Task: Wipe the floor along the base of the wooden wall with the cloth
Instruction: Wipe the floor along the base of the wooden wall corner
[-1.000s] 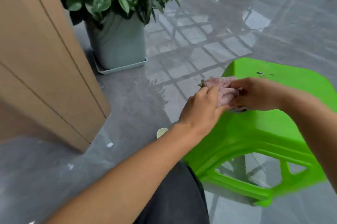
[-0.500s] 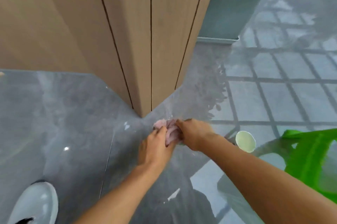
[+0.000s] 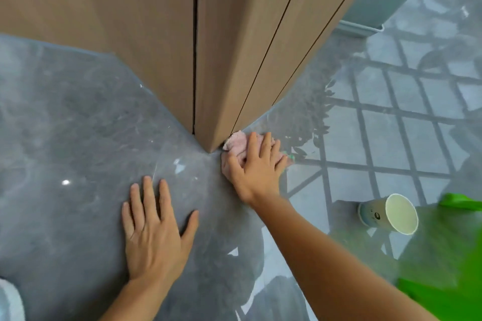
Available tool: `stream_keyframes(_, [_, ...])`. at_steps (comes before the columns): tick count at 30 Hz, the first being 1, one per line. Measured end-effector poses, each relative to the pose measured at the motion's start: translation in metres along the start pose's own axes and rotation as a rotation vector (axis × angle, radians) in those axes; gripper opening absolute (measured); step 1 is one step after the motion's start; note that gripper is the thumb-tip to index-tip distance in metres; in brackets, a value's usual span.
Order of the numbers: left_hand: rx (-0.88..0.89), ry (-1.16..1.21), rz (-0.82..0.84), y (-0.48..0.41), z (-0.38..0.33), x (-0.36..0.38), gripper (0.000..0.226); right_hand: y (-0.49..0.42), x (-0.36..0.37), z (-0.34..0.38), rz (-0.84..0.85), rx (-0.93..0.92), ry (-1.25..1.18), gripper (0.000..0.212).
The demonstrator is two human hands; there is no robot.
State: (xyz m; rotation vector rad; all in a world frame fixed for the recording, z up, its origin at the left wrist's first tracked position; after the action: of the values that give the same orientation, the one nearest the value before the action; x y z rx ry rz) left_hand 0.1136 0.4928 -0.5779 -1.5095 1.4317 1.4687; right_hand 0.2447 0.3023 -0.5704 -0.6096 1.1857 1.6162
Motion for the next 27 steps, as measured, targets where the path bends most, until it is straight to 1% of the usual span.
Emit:
stream_keyframes(2, [0.015,-0.048,-0.010,0.003,0.000,0.010,0.085,-0.001,0.005,-0.013,-0.041,-0.066,0.181,0.078])
stream_keyframes(3, [0.028,-0.057,-0.032,0.003,0.000,0.011,0.085,-0.009,-0.003,-0.028,-0.063,-0.059,0.246,0.077])
stream_keyframes(4, [0.030,-0.067,-0.052,0.003,0.001,0.012,0.086,-0.023,-0.017,-0.048,-0.101,0.004,0.262,0.075])
stream_keyframes(5, [0.024,-0.079,-0.066,0.003,0.002,0.012,0.086,-0.039,-0.036,-0.072,-0.141,0.115,0.236,0.073])
stream_keyframes(7, [0.029,-0.086,-0.090,0.003,0.003,0.014,0.085,-0.066,-0.071,-0.113,-0.164,0.365,0.122,0.070])
stream_keyframes(8, [0.036,-0.084,-0.106,0.003,0.002,0.014,0.085,-0.074,-0.081,-0.124,-0.159,0.431,0.092,0.069])
stream_keyframes(10, [0.028,-0.091,-0.113,0.001,0.003,0.014,0.085,-0.072,-0.075,-0.119,-0.147,0.432,0.113,0.068])
stream_keyframes(12, [0.007,-0.095,-0.083,0.000,0.003,0.014,0.085,-0.044,-0.042,-0.090,-0.122,0.303,0.166,0.068])
stream_keyframes(16, [-0.009,-0.114,-0.032,0.001,0.000,0.009,0.087,0.046,0.039,0.001,-0.011,-0.163,0.331,0.063])
stream_keyframes(18, [-0.013,-0.114,-0.022,0.001,0.000,0.008,0.088,0.064,0.050,0.012,0.051,-0.270,0.397,0.065])
stream_keyframes(20, [-0.020,-0.116,-0.022,0.000,0.001,0.008,0.088,0.057,0.040,0.006,0.103,-0.394,0.440,0.066])
stream_keyframes(21, [-0.019,-0.118,-0.029,0.000,0.000,0.008,0.088,0.043,0.031,-0.005,0.101,-0.413,0.467,0.065])
stream_keyframes(22, [-0.018,-0.125,-0.036,0.000,-0.001,0.008,0.087,0.020,0.015,-0.020,0.076,-0.358,0.463,0.065])
stream_keyframes(23, [-0.016,-0.133,-0.041,0.000,-0.001,0.009,0.087,-0.012,-0.007,-0.043,0.029,-0.220,0.412,0.066])
stream_keyframes(25, [-0.002,-0.131,-0.056,0.001,-0.001,0.011,0.087,-0.076,-0.061,-0.099,-0.020,0.142,0.242,0.071])
stream_keyframes(26, [0.009,-0.122,-0.070,0.001,-0.001,0.013,0.087,-0.098,-0.084,-0.121,-0.019,0.267,0.183,0.072])
stream_keyframes(27, [0.015,-0.116,-0.087,0.000,0.000,0.014,0.088,-0.111,-0.100,-0.134,-0.014,0.335,0.157,0.073])
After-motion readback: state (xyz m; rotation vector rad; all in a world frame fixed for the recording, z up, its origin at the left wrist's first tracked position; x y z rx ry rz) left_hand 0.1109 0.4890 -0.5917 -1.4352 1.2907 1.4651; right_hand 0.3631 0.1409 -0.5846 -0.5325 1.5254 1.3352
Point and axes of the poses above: each hand's wrist, its own y-axis away from the middle knuckle, its own x-axis out of the palm, z = x × y, the point moved 8 cm from there along -y, towards the middle knuckle, and after that the axes turned 11 degrees about z, right-handed, at the moved point
